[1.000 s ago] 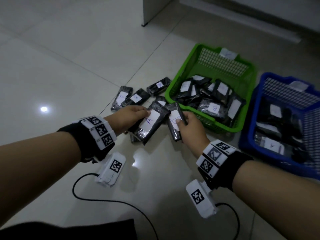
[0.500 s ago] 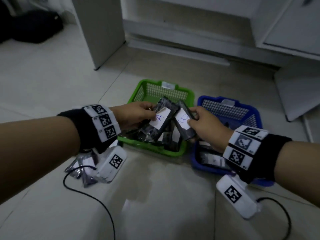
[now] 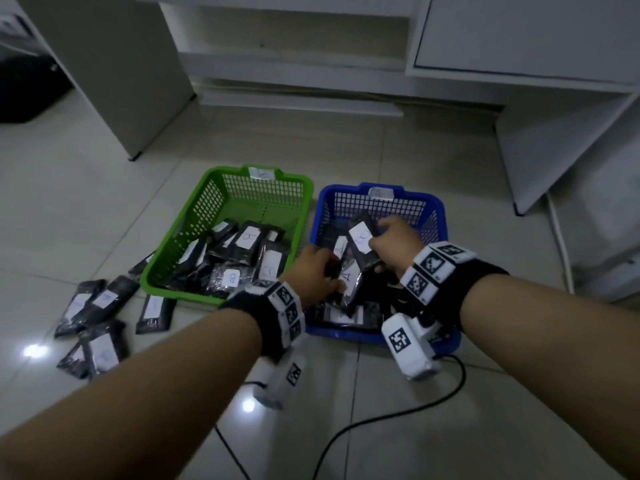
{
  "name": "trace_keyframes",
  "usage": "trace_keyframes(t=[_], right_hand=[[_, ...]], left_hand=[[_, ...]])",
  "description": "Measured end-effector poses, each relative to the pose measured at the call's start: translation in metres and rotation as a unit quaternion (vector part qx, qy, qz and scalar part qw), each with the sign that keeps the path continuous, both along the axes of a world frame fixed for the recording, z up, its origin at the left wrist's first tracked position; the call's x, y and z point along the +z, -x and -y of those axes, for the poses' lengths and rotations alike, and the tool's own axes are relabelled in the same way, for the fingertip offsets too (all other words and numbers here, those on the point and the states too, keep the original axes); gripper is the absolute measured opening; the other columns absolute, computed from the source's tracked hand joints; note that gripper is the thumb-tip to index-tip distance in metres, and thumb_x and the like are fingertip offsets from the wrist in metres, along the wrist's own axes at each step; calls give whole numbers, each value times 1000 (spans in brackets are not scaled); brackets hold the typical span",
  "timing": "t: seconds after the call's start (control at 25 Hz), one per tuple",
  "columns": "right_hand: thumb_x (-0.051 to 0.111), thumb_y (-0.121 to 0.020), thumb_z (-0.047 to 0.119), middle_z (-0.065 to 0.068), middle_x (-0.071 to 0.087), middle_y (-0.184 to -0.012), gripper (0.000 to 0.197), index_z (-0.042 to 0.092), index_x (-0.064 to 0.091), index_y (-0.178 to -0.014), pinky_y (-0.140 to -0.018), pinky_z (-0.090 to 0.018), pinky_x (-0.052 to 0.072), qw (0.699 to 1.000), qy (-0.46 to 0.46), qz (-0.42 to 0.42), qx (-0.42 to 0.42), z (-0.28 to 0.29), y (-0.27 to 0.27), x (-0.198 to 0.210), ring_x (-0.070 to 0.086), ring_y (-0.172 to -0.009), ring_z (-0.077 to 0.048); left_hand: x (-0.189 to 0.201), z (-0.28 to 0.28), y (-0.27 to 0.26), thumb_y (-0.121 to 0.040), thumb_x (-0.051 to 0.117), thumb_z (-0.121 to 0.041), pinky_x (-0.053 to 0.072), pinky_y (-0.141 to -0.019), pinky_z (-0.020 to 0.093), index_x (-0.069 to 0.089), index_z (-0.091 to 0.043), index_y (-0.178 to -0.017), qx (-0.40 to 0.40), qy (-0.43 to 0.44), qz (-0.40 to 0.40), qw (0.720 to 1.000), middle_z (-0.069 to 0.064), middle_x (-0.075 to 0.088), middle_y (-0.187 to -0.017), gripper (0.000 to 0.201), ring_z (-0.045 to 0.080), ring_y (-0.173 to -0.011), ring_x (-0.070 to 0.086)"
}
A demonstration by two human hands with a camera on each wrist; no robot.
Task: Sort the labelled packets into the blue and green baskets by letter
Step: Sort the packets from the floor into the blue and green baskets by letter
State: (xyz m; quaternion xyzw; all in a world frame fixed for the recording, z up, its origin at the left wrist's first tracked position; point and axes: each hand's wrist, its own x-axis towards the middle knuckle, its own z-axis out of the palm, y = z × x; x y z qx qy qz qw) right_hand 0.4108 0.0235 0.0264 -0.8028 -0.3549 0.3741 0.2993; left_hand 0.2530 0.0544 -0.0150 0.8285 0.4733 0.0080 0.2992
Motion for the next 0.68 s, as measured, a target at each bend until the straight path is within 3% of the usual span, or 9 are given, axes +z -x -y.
trace_keyframes(t=[0.08, 0.16, 0.24, 0.4, 0.52, 0.6, 0.68], right_hand=[[59, -83, 10, -5, 60, -87, 22, 15, 50, -103, -70, -47, 59, 1000, -19, 1, 1, -4, 4, 0, 68, -80, -33], [60, -81, 11, -6, 63, -94, 23, 18, 52, -101, -76, -43, 57, 998, -52, 16, 7, -13, 12, -1, 66, -85, -30], [61, -80, 10, -6, 64, -99, 28, 19, 53, -106, -77, -37, 53, 997, -67, 27, 40, -24, 31, -3, 64, -91, -28], [61, -81, 6, 3, 58, -81, 33, 20, 57, -110, -69, -41, 58, 988, -54, 7, 146, -59, 95, -11, 65, -82, -26], [60, -86, 5, 9, 51, -74, 31, 22, 59, -112, -63, -35, 52, 981, -53, 6, 188, -83, 144, -21, 57, -68, -16], [59, -87, 5, 6, 56, -81, 31, 23, 61, -112, -61, -33, 52, 979, -49, -10, 195, -94, 180, -39, 55, -64, -14], [60, -85, 5, -5, 65, -100, 31, 21, 64, -112, -73, -36, 55, 985, -57, -19, 163, -98, 207, -58, 62, -74, -22]], left_hand=[[29, -20, 10, -85, 64, -33, 44, -97, 34, 56, -18, -122, -102, -21, -94, 990, 7, 44, -127, 41, 23, -110, 53], [66, -47, 28, -89, 58, -33, 42, -89, 27, 61, -23, -120, -185, -40, -179, 965, 1, 54, -124, 33, 16, -102, 55], [97, -72, 57, -90, 55, -30, 40, -84, 22, 64, -26, -117, -203, -48, -212, 955, -3, 62, -120, 29, 13, -99, 58], [116, -100, 145, -90, 56, -25, 40, -83, 18, 65, -25, -115, -171, -39, -221, 959, -4, 64, -117, 27, 13, -103, 61], [100, -109, 209, -88, 58, -23, 43, -85, 19, 68, -27, -109, -115, -35, -188, 975, -5, 65, -113, 24, 11, -99, 62], [80, -121, 252, -87, 60, -26, 44, -84, 21, 69, -28, -105, -46, -40, -143, 988, -3, 65, -109, 20, 13, -97, 63], [58, -129, 286, -87, 61, -27, 44, -85, 21, 69, -28, -102, 10, -33, -100, 994, -3, 65, -106, 18, 14, -95, 64]])
